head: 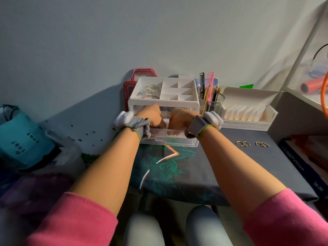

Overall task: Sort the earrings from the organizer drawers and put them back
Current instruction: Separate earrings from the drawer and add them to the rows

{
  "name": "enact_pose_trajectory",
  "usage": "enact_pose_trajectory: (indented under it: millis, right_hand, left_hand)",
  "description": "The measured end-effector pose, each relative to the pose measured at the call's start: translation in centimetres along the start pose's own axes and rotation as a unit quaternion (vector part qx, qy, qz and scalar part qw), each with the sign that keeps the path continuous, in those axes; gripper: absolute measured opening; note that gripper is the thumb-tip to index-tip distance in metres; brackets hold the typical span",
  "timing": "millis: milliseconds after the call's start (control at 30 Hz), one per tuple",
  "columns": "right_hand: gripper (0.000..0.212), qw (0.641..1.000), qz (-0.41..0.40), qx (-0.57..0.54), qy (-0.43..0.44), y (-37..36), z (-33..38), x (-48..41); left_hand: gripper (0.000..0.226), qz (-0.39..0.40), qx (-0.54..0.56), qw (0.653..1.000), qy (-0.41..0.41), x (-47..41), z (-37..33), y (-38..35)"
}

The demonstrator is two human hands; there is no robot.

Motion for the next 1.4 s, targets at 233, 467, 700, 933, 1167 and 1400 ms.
enact_pose_trajectory:
  millis: [233, 467, 700, 933, 1167, 1400]
  right_hand:
    - [0.01, 0.983, -0.161, -0.091, -0.003, 2.1, -1.0, 2.2]
    - [0.016, 0.932, -0.319, -0.171, 0.018, 4.3, -2.6, 4.9]
    - [0.009, 0.885, -0.427, -0.187, 0.009, 4.6, -5.5, 8.0]
    - [0.013, 0.865, -0.458, -0.204, -0.015, 4.5, -9.1, 11.5]
    - [0.014, 0.872, -0.437, -0.215, -0.051, 3.7, -12.8, 14.0]
    - [0.011, 0.873, -0.4, -0.275, -0.049, 2.1, -15.9, 16.4]
  left_hand:
    - [0.013, -0.022, 0.233, 0.972, 0.013, 0.1, -0.5, 0.3]
    - [0.016, -0.094, 0.358, 0.929, -0.017, 1.4, -2.8, 0.4]
    - [0.015, -0.082, 0.453, 0.887, -0.044, 3.3, -6.8, -1.3]
    - [0.027, -0.074, 0.475, 0.875, -0.059, 4.9, -11.0, -3.8]
    - [0.03, -0.051, 0.485, 0.871, -0.053, 5.5, -14.6, -7.4]
    - [0.032, -0.049, 0.487, 0.871, -0.047, 5.4, -16.8, -11.5]
Point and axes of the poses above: each hand's wrist, its own x-axis away from the middle knuckle, its own y-axis out of the back of the hand, z = x × y, the point moved 4 cm from there along -x, towards the middle knuckle, and after that the axes turned 15 degrees about y, right-handed, at the moved point
